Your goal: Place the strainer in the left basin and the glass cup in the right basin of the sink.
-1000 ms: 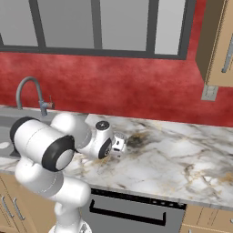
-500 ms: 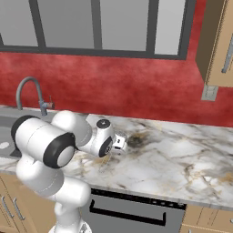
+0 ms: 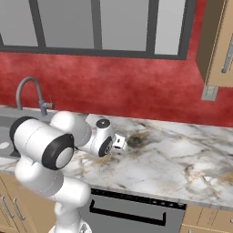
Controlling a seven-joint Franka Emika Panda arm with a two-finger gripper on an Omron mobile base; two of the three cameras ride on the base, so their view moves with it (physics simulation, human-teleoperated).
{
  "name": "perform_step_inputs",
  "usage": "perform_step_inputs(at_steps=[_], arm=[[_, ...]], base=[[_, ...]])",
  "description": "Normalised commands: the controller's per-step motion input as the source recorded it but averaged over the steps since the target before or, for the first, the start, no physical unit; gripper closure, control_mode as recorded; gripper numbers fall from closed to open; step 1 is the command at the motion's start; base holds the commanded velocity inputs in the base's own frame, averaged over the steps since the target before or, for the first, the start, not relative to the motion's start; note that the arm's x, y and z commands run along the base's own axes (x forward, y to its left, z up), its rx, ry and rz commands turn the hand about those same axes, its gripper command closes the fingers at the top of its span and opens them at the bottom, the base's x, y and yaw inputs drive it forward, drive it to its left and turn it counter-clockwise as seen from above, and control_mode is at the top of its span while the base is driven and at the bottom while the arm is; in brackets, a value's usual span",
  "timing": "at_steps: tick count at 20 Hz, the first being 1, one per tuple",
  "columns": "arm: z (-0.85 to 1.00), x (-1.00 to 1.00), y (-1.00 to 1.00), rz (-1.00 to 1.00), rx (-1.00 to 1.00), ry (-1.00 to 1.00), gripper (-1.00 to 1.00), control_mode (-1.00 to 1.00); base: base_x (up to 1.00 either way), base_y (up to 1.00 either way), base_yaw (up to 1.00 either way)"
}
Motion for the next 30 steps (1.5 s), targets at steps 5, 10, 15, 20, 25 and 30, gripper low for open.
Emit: perform_step_inputs(at_steps=[5, 10, 15, 20, 25, 30], arm=[[0.22, 0.0, 0.0, 0.0, 0.0, -0.01, 1.0, -1.0], [0.3, 0.0, 0.2, 0.0, 0.0, -0.01, 1.0, -1.0], [0.13, 0.0, 0.42, 0.0, 0.0, 0.0, 1.0, -1.0], [0.0, 0.0, 0.4, 0.01, 0.0, 0.0, 1.0, -1.0], [0.0, 0.0, 0.34, 0.02, 0.0, 0.0, 1.0, -1.0], [0.0, -0.11, 0.14, 0.03, 0.0, 0.0, 1.0, -1.0]], base=[[0.0, 0.0, 0.0], [0.0, 0.0, 0.0], [0.0, 0.0, 0.0], [0.0, 0.0, 0.0], [0.0, 0.0, 0.0], [0.0, 0.0, 0.0]])
